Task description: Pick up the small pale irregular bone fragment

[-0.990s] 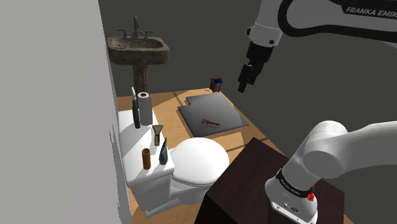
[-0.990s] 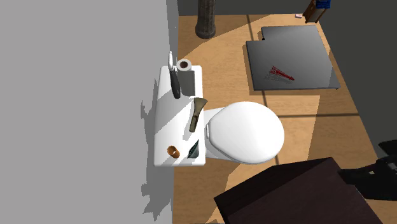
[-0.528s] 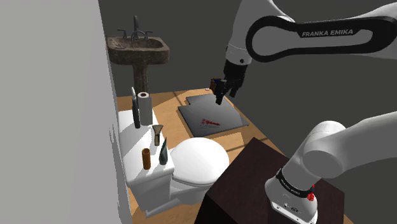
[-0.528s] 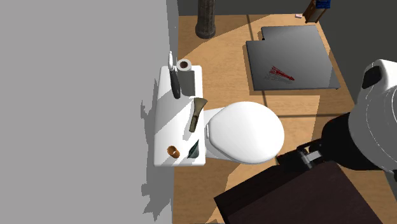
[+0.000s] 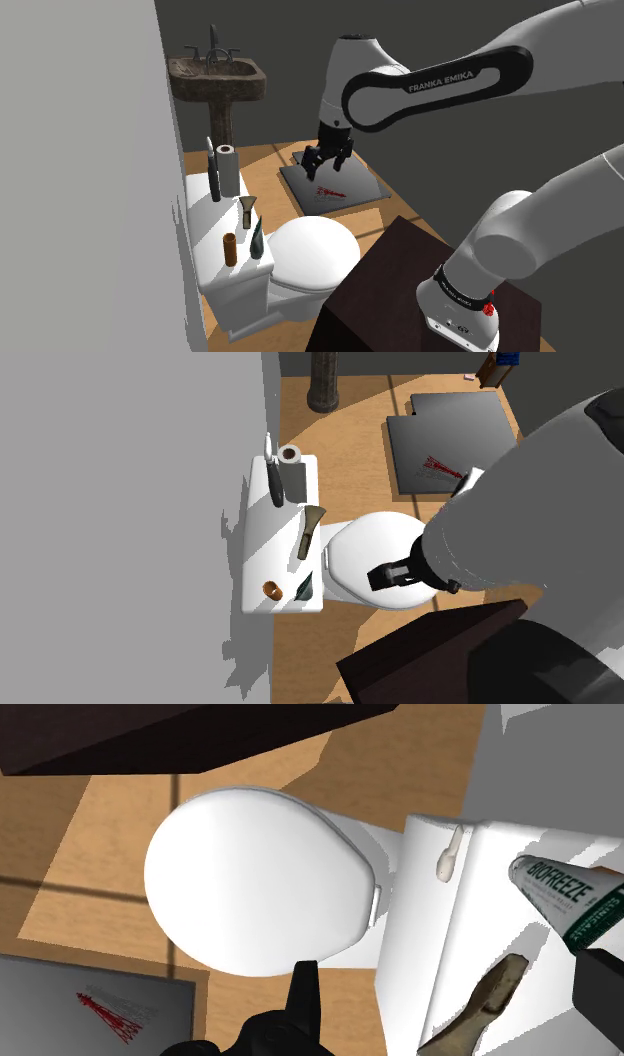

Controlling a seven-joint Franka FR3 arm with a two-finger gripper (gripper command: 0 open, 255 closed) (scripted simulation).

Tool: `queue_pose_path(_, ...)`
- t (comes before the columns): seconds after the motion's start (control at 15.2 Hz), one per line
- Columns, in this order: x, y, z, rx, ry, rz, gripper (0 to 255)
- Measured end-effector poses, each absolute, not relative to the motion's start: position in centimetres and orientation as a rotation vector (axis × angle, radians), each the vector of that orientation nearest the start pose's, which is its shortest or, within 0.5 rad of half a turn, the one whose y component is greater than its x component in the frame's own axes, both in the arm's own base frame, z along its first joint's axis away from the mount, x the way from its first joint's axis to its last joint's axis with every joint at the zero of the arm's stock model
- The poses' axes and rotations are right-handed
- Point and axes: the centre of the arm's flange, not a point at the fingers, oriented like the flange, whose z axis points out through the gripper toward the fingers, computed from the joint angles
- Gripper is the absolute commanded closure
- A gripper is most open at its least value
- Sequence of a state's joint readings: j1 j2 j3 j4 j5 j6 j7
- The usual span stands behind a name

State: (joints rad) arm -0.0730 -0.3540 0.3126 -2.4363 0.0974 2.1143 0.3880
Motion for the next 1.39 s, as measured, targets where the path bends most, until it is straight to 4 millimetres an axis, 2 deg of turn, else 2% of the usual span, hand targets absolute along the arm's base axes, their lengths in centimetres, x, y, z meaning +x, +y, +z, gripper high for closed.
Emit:
queue_pose_path(0.33, 46.5, 13.6, 38.2, -3.118, 0.471, -0.049, 0)
queue_pose_path(1.06, 55.8, 16.5, 27.9, -3.05, 0.765, -0.069, 0)
queue_pose_path(1.39, 60.8, 17.5, 23.5, -3.011, 0.895, -0.079, 0)
